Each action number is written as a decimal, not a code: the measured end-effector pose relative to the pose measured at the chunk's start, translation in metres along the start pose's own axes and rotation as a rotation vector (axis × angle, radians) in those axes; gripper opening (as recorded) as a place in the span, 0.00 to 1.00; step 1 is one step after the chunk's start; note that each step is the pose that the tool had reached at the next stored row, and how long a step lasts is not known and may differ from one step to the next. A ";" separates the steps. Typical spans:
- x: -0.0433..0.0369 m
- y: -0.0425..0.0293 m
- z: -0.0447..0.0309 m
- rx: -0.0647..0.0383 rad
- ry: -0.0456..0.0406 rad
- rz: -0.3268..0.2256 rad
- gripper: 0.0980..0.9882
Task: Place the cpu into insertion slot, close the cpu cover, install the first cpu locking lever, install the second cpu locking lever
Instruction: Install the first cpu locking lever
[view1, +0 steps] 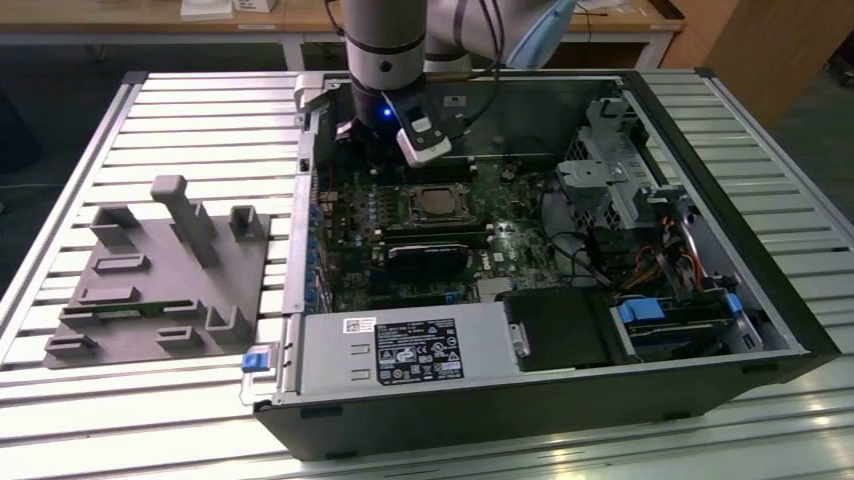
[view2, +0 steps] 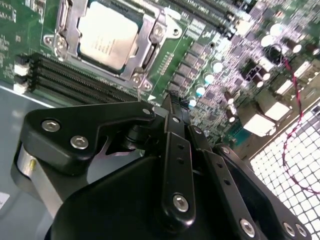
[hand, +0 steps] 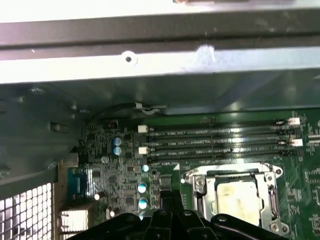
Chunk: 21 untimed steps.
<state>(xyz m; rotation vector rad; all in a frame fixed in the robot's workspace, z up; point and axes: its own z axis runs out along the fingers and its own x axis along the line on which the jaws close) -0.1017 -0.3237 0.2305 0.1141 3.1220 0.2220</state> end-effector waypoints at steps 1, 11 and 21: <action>0.0003 0.0000 0.0000 -0.006 0.0004 0.000 0.01; 0.0008 0.0011 -0.0080 -0.010 -0.0025 0.000 0.01; 0.0036 0.0012 -0.0109 -0.066 -0.0004 0.000 0.01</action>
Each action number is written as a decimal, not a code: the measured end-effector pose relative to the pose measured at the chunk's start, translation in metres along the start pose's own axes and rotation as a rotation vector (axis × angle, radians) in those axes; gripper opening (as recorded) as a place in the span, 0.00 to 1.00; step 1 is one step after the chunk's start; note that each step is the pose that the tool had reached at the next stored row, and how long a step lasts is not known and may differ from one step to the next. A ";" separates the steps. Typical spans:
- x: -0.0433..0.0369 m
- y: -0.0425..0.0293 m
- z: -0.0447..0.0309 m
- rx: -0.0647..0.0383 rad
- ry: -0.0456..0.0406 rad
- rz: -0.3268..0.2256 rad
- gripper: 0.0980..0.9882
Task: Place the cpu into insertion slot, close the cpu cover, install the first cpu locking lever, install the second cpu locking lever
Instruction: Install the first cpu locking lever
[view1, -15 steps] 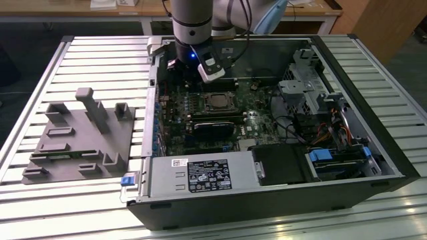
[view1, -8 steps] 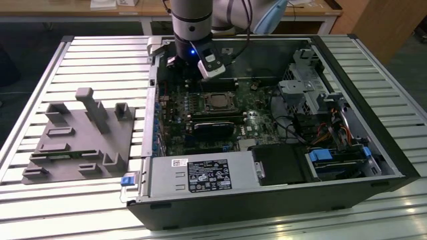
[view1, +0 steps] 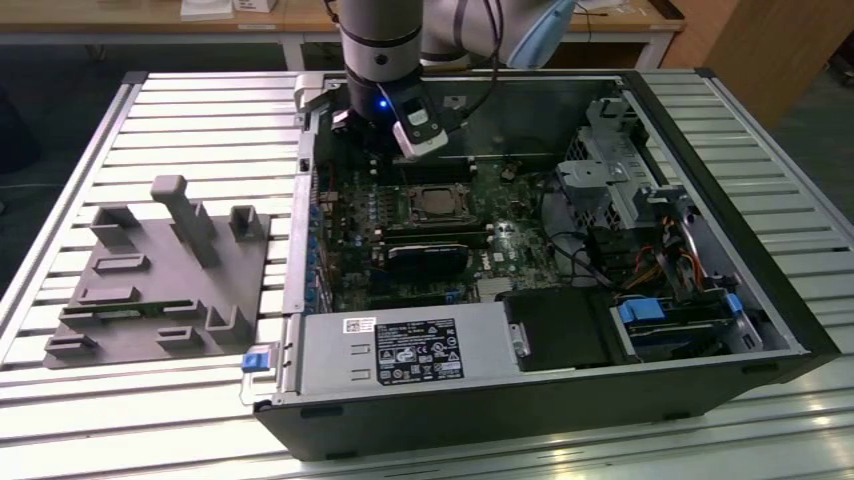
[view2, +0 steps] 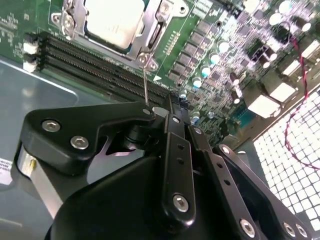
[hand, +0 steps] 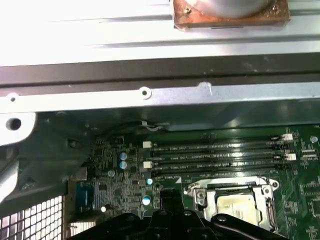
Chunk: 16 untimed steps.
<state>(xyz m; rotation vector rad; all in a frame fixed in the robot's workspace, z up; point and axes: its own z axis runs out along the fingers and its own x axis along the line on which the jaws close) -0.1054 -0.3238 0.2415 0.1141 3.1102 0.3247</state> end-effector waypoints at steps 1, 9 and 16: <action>0.0002 0.0000 0.0000 -0.007 0.0005 0.000 0.01; 0.0006 0.0000 0.0000 -0.037 0.0026 0.001 0.01; -0.0041 0.0003 0.0001 -0.037 0.0026 0.001 0.01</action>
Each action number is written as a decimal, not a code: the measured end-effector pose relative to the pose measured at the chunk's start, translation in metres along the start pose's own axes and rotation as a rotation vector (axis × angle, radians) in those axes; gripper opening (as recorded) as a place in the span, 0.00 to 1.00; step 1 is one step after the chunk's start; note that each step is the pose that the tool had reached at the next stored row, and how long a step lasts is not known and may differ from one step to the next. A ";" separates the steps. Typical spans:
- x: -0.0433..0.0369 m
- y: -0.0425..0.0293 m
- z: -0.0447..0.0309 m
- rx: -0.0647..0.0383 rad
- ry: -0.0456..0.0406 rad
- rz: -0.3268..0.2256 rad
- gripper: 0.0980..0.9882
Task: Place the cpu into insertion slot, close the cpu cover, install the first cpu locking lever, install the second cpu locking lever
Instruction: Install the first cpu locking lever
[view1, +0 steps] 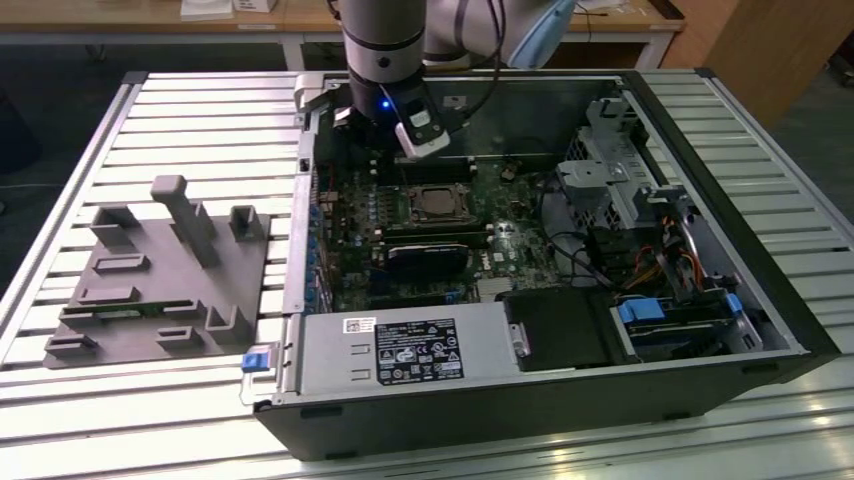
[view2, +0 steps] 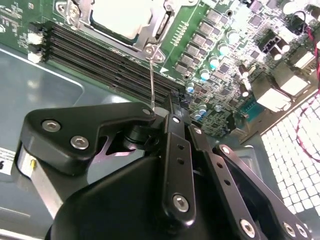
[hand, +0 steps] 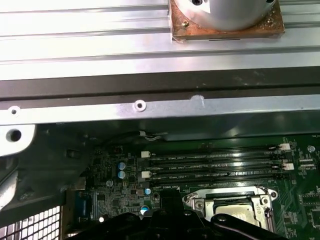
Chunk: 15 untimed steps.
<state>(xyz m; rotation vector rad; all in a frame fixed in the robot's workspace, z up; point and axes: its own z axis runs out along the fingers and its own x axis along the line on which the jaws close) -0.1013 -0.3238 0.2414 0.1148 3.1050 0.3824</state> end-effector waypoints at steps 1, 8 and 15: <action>-0.0013 0.0001 0.0000 0.000 0.0000 0.000 0.01; -0.0160 0.0011 0.0004 0.000 -0.0003 0.001 0.01; -0.0335 0.0023 0.0009 0.000 -0.0004 0.004 0.01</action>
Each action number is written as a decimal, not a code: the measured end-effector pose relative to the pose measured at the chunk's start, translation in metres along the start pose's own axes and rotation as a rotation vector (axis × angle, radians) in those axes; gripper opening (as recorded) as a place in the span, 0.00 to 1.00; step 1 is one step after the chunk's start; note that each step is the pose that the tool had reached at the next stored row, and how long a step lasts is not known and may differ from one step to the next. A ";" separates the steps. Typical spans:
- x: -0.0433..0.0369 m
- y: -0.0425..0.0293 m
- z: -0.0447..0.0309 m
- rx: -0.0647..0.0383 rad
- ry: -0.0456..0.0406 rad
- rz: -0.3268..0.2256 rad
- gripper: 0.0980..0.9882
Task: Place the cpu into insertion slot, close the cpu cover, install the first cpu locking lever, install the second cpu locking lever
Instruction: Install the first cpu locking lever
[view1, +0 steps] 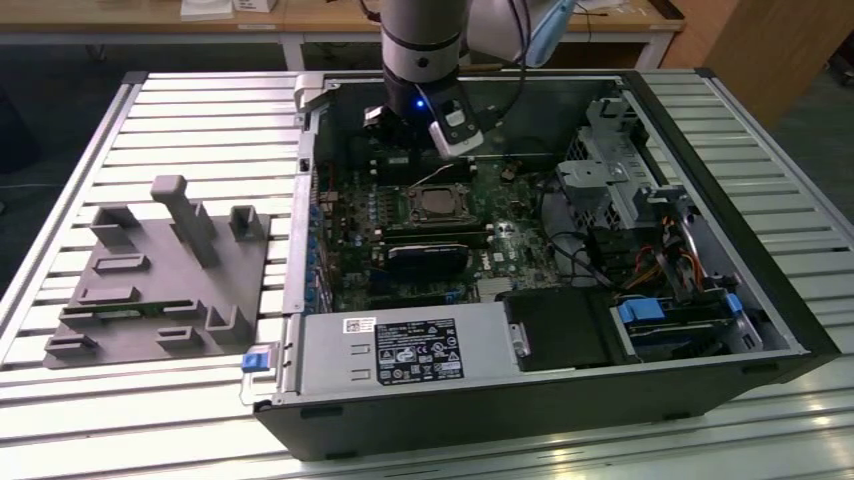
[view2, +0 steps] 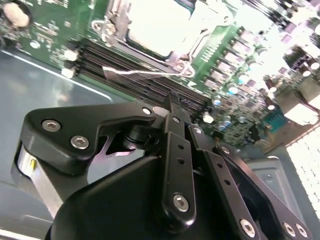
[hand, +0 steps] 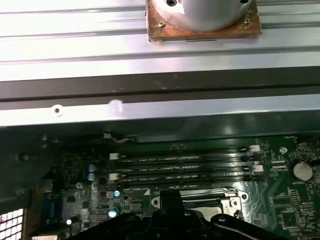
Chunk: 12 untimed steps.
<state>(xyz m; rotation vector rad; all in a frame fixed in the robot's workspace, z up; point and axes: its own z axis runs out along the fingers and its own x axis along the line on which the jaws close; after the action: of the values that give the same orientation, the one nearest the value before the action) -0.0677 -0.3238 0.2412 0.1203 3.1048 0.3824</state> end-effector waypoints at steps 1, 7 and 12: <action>-0.0023 0.0002 0.0001 0.000 -0.0001 0.000 0.01; -0.0145 0.0011 0.0004 0.002 -0.0008 0.003 0.01; -0.0224 0.0016 0.0006 0.004 -0.0013 0.004 0.01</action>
<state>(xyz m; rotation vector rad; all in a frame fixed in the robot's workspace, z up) -0.0452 -0.3239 0.2410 0.1269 3.1046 0.3765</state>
